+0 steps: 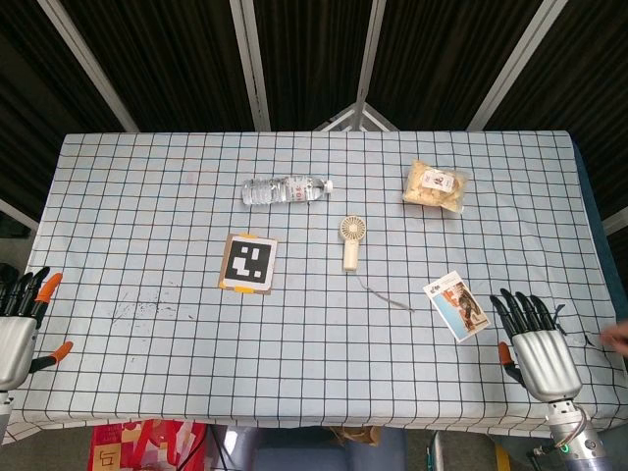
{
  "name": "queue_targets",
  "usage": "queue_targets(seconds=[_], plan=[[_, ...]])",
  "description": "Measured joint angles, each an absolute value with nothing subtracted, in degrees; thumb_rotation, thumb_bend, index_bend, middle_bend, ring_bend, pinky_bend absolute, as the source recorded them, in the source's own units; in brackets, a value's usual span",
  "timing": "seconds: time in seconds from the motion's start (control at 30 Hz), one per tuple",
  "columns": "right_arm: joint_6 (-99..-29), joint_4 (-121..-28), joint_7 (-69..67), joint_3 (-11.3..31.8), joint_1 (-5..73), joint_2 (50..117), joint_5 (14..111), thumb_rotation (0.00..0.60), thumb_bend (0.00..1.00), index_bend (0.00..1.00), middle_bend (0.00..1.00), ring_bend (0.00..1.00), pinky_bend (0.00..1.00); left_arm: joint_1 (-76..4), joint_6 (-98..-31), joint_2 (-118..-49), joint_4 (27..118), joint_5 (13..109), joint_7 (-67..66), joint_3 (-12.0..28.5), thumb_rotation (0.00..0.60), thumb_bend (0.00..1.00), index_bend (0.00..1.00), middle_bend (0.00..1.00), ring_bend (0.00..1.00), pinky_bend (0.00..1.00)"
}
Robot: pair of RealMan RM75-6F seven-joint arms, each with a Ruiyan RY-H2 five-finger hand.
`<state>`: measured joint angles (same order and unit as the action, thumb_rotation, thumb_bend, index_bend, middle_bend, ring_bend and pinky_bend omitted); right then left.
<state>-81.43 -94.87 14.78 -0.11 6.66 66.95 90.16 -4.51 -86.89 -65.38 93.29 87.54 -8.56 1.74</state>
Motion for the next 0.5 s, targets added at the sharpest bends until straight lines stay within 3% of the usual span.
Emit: queue_targets(seconds=[0.27,0.33,0.43,0.5], plan=[[-81.2,-95.1,14.5,-0.1,6.8,67.0,90.2,0.6,0.56,0.0,0.03,0.0,0.08,-4.4,-87.1,-65.3,93.5,87.7,-8.6,1.7,0.6,0.09,0.0,0.0,0.0,0.0],[-80.9,-95.3,14.1,0.0,7.0,67.2,90.1,0.6,0.56,0.0,0.03,0.01,0.13,-4.4,-87.2,-65.3,93.5,87.9,-8.7,1.6,0.6,0.09,0.0,0.0,0.0,0.0],[-79.7,-95.8,13.6,0.4,7.8,67.5,89.9,0.6,0.56,0.0,0.12,0.17,0.36,-4.3,-87.3,-65.3,93.5,88.0,-8.6,1.6,0.6,0.09,0.0,0.0,0.0,0.0],[-78.3,-96.1,13.8,0.8,8.9,67.9,89.8,0.6,0.56,0.0,0.33,0.39,0.54,-4.4,-87.1,-65.3,93.4,87.7,-8.4,1.7,0.6,0.09,0.0,0.0,0.0,0.0]])
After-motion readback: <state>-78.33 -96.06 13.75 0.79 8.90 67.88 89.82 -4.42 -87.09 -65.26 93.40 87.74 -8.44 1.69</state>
